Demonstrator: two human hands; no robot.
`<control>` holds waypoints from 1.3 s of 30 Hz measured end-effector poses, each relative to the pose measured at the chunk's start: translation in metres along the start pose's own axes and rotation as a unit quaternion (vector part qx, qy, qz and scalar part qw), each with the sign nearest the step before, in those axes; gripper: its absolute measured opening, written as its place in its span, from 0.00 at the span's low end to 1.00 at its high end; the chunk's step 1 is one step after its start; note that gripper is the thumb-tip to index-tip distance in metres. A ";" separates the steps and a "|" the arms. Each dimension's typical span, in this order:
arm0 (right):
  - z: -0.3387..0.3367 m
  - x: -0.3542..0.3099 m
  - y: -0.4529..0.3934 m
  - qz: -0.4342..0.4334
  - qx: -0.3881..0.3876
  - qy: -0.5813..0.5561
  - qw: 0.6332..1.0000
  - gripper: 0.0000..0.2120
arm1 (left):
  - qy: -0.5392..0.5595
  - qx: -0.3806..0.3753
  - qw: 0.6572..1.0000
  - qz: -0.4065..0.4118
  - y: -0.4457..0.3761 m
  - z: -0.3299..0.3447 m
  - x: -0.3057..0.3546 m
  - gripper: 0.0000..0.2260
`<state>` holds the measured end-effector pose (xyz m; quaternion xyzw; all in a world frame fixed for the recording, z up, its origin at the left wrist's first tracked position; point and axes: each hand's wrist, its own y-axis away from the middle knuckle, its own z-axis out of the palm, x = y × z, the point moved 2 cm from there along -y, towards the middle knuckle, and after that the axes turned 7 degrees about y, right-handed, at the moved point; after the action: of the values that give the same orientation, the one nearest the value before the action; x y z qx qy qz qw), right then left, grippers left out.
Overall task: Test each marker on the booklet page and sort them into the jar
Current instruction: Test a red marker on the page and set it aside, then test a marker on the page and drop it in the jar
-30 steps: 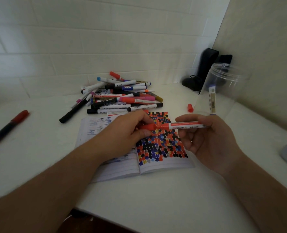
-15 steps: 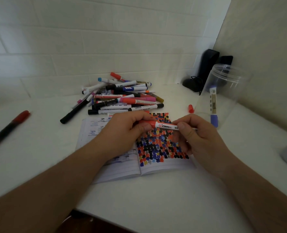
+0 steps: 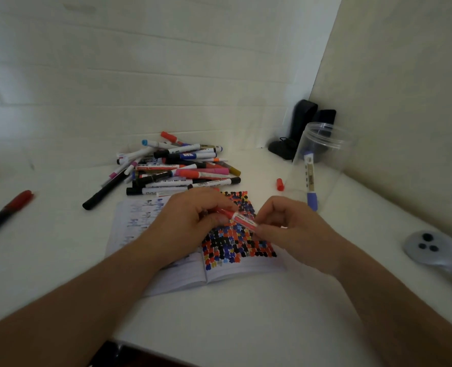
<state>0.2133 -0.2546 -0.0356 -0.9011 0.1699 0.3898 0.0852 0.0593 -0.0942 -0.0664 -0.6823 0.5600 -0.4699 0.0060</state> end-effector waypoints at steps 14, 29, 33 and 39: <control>-0.115 -0.051 -0.010 -0.145 0.407 -0.183 0.883 0.19 | 0.003 0.010 0.993 -0.115 0.005 0.003 -0.008 0.11; -0.127 0.021 -0.049 -0.043 0.351 0.326 0.877 0.10 | -0.060 0.013 0.990 -0.124 0.002 0.004 -0.013 0.08; -0.125 0.026 -0.053 -0.035 0.354 0.371 0.858 0.19 | -0.141 0.096 0.969 -0.177 0.001 -0.005 -0.021 0.07; -0.118 0.025 -0.057 -0.008 0.396 0.355 0.847 0.17 | -0.100 0.068 0.950 -0.289 -0.015 -0.030 -0.034 0.21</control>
<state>0.3300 -0.2419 0.0278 -0.8690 0.3212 -0.0578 0.3719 0.0536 -0.0468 -0.0633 -0.8564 0.3018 -0.4180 -0.0280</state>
